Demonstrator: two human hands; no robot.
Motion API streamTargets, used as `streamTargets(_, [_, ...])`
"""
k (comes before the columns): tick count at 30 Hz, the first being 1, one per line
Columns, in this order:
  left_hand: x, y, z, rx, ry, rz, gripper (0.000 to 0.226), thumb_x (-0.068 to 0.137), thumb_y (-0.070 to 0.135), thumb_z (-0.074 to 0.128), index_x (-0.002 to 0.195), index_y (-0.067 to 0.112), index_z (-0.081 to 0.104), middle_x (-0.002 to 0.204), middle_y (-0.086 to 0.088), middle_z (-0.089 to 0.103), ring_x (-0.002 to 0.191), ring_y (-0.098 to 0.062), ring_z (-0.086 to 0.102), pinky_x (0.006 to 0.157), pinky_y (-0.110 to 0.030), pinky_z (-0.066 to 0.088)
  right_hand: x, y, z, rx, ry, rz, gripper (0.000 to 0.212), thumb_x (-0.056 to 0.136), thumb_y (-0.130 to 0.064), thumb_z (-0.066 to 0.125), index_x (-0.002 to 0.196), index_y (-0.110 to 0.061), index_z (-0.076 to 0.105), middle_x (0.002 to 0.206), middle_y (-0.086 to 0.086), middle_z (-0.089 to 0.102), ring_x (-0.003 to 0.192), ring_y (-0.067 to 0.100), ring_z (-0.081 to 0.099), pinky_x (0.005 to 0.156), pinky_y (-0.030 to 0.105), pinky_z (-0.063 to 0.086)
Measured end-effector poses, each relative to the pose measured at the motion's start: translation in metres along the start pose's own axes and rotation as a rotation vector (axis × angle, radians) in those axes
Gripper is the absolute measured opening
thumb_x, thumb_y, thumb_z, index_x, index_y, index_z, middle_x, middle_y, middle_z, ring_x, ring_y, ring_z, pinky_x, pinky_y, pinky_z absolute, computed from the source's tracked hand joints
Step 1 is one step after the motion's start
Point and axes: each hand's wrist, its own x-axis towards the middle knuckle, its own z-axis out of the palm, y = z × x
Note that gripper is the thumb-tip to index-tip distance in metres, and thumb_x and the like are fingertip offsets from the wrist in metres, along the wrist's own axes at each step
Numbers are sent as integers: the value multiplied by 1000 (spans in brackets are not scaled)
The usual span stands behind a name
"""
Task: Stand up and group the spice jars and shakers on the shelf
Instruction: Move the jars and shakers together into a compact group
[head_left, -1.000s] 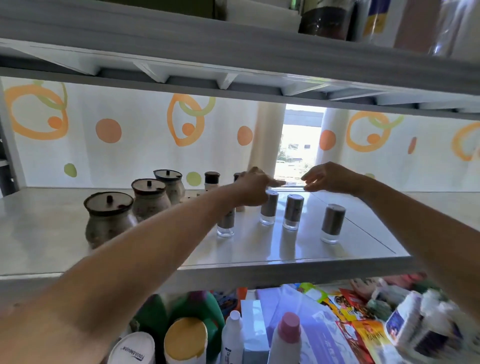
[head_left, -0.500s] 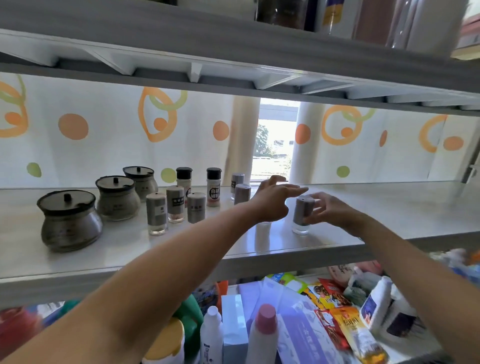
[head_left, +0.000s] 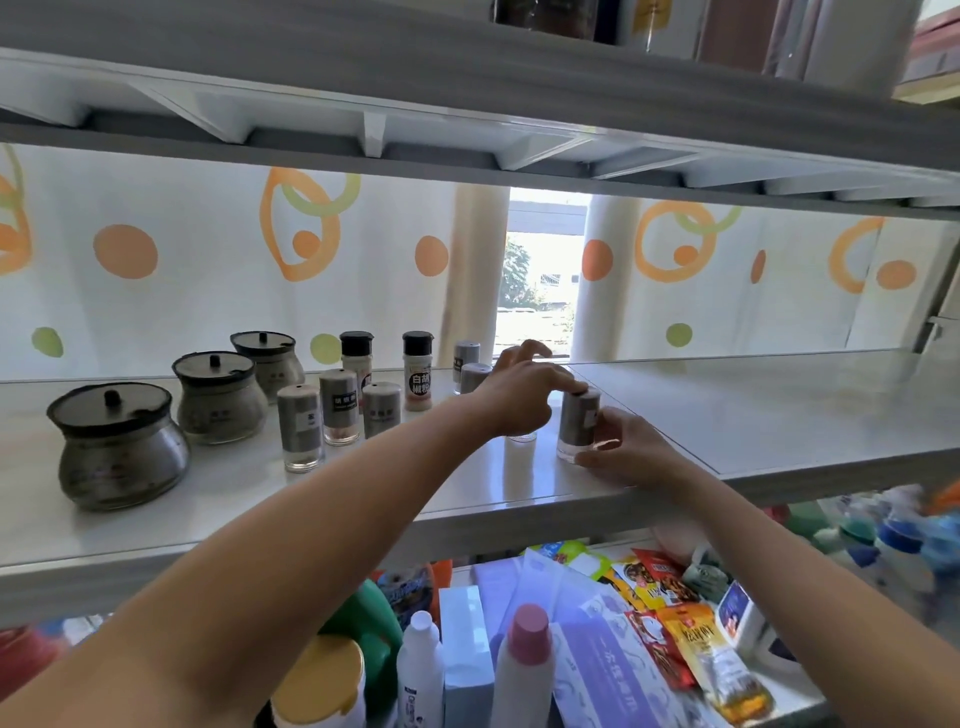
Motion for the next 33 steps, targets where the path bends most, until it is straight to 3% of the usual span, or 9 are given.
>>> streamTargets(6, [-3, -9, -4, 16, -1, 0, 63, 84, -6, 40, 134, 32, 50, 145, 12, 44, 136, -17, 20, 108, -34, 13, 4, -8, 18, -2, 96, 39, 45, 67, -22, 82, 96, -14, 49, 83, -6, 54, 77, 13, 54, 61, 20, 42])
streamTargets(11, [-3, -11, -4, 14, -17, -3, 62, 87, -6, 39, 136, 31, 48, 147, 9, 42, 136, -19, 21, 109, -36, 16, 6, -11, 17, -21, -8, 48, 48, 72, -25, 78, 106, -16, 44, 99, 1, 54, 82, 13, 54, 65, 20, 43])
streamTargets(14, [5, -23, -7, -273, -17, -80, 60, 82, -11, 42, 132, 20, 55, 144, -6, 47, 137, -23, 35, 113, -40, 29, 10, -21, 8, 18, -47, 58, 63, 75, -34, 74, 125, -16, 40, 111, 1, 48, 96, 17, 52, 73, 24, 44])
streamTargets(16, [11, -40, -13, -378, 75, -183, 66, 74, -9, 38, 131, 19, 55, 141, -16, 49, 136, -29, 40, 113, -44, 34, 17, -33, -3, 61, 57, 33, 63, 80, -40, 68, 131, -17, 40, 115, 2, 48, 100, 17, 49, 80, 25, 42])
streamTargets(20, [5, -50, -25, -80, 30, -333, 60, 84, -1, 37, 135, 27, 50, 142, -16, 43, 134, -30, 35, 113, -40, 28, 36, -60, -22, 80, 241, -109, 48, 89, -48, 50, 125, -16, 53, 130, 7, 56, 109, 17, 51, 100, 35, 36])
streamTargets(24, [1, -54, -21, 12, -44, -364, 53, 87, 2, 36, 134, 21, 53, 144, -14, 42, 136, -28, 27, 111, -42, 20, 60, -76, -19, -66, 133, -157, 46, 90, -51, 48, 122, -20, 59, 135, 1, 56, 127, 24, 48, 112, 52, 27])
streamTargets(28, [2, -59, -24, 26, -14, -385, 49, 88, 6, 39, 135, 17, 51, 142, -17, 43, 136, -28, 26, 109, -40, 23, 77, -83, -3, -196, 64, -167, 46, 78, -44, 67, 120, -27, 58, 124, -6, 62, 125, 20, 46, 107, 40, 32])
streamTargets(30, [2, -65, -28, 28, 19, -412, 48, 88, 8, 42, 133, 21, 54, 138, -18, 44, 136, -28, 28, 108, -38, 25, 78, -90, 4, -226, 16, -184, 55, 76, -36, 72, 126, -24, 54, 124, -3, 61, 122, 17, 49, 97, 27, 33])
streamTargets(33, [1, -77, -32, 34, 12, -425, 45, 85, 10, 43, 120, 28, 65, 129, -15, 49, 132, -31, 33, 110, -42, 27, 80, -97, 11, -228, -79, -179, 61, 75, -25, 76, 129, -15, 51, 121, 1, 62, 112, 17, 56, 87, 22, 37])
